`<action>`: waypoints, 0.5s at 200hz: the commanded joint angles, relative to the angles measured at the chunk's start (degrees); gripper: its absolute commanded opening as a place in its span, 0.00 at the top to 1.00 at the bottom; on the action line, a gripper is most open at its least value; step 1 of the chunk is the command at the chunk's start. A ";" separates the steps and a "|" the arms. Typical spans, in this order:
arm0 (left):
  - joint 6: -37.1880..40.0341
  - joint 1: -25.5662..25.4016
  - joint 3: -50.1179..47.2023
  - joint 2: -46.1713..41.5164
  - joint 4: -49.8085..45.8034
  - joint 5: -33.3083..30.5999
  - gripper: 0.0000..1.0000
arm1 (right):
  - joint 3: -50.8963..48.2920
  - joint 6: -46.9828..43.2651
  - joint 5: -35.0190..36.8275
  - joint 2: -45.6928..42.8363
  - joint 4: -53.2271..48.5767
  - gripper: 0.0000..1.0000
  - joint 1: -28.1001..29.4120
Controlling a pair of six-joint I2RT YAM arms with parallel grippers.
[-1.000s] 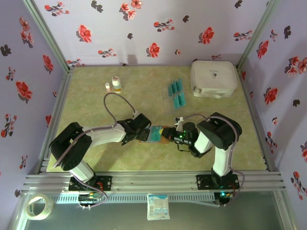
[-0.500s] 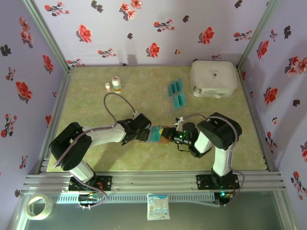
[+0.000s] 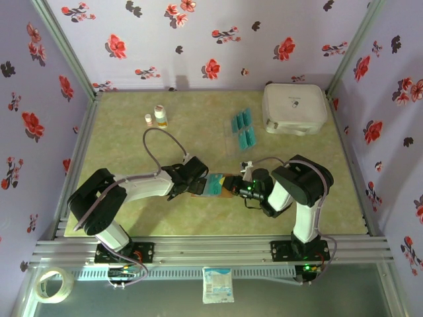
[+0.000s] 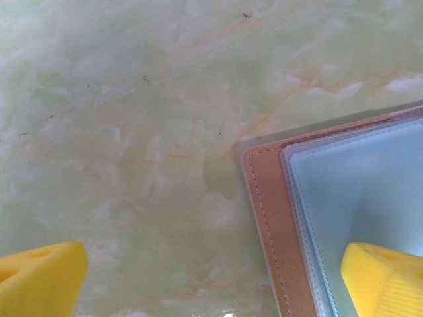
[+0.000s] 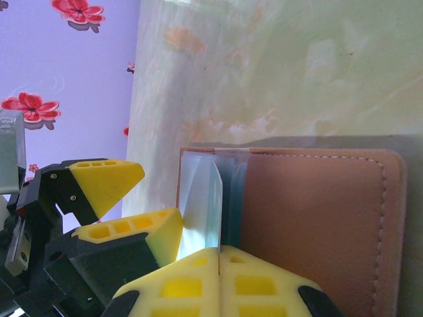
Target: Put the credit cards into the card holder
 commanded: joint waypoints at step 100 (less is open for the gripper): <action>-0.38 -0.33 -1.48 0.77 -3.20 -1.59 0.00 | -3.53 -4.33 0.49 1.80 -17.78 1.00 -1.66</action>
